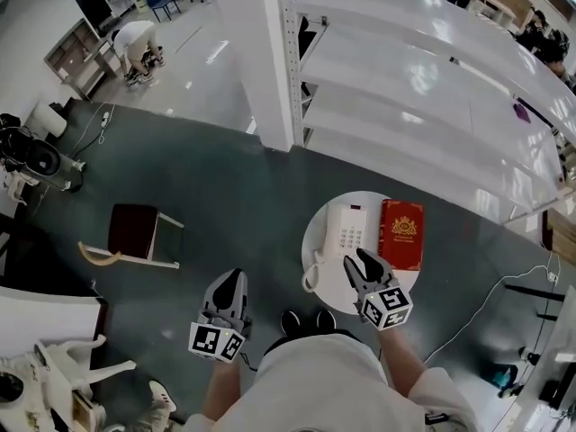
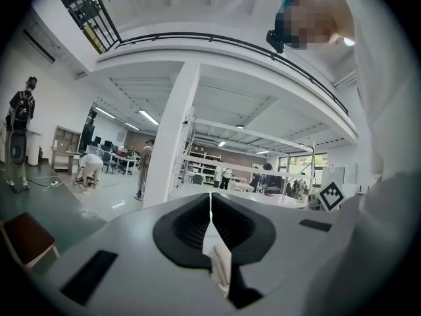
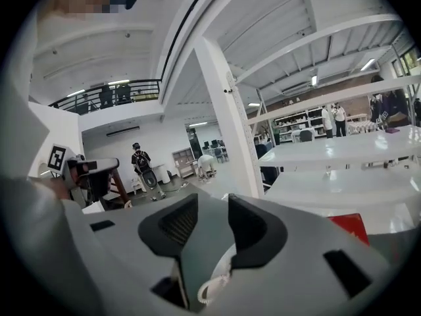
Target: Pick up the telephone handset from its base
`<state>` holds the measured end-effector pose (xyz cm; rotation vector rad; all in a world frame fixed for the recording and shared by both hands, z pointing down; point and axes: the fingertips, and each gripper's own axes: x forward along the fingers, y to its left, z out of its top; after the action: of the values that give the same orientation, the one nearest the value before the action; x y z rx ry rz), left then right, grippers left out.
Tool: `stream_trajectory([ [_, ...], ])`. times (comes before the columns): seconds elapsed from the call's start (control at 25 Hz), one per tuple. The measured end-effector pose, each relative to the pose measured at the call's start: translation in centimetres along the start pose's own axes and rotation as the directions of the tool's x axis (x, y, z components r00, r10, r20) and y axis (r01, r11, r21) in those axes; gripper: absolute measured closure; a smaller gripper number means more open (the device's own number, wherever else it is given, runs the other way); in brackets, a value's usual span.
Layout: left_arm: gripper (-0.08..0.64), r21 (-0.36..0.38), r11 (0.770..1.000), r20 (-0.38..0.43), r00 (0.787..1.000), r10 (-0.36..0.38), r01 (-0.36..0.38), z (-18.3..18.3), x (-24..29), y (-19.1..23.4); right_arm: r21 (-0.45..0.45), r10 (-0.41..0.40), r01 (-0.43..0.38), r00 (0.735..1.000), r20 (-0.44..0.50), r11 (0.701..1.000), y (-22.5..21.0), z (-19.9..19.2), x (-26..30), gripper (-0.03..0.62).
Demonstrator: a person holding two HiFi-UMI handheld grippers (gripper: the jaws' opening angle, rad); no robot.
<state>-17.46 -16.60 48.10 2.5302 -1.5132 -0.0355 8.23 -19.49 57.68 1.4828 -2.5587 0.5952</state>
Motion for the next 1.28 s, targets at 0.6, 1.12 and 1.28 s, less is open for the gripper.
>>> stream_trajectory([
  [0.6,0.537,-0.002,0.998,-0.035,0.997,0.07,-0.07,-0.6,-1.8,0.7,0.247,0.006,0.046,0.978,-0.207,0.968,-6.0,-9.0,5.5,0.319],
  [1.12,0.537,-0.009,0.991,-0.071,0.988,0.135,-0.136,-1.4,-3.6,1.5,0.32,0.003,0.11,0.942,-0.335,0.941,-9.5,-14.8,11.4,0.327],
  [1.28,0.537,-0.031,0.989,-0.073,0.987,0.141,-0.144,-1.7,-3.6,1.7,0.326,-0.007,0.135,0.931,-0.365,0.936,-10.5,-15.7,12.5,0.327],
])
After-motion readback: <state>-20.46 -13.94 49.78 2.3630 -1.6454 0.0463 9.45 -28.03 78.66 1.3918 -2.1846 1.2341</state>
